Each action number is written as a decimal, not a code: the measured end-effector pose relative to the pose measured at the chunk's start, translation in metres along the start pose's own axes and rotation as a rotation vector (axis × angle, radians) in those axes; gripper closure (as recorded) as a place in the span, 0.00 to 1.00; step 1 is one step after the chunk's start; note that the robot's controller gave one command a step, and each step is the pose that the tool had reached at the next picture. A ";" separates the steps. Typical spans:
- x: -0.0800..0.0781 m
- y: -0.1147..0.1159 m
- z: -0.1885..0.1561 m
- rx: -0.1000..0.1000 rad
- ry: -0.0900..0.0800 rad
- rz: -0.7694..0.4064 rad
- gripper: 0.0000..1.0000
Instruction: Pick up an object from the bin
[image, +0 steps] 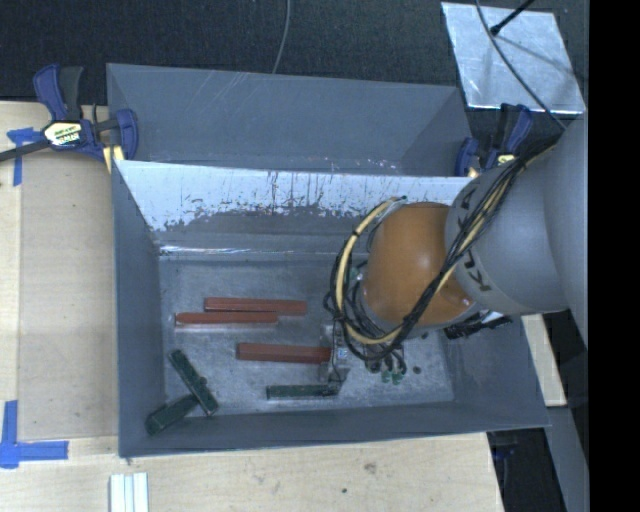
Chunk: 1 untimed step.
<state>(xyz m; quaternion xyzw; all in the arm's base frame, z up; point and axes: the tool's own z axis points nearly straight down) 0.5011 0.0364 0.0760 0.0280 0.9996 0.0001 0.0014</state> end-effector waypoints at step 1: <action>0.001 0.018 -0.133 0.000 0.000 0.012 1.00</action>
Offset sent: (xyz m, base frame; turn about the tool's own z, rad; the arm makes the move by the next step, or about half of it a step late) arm 0.0000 0.0000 0.0000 0.0000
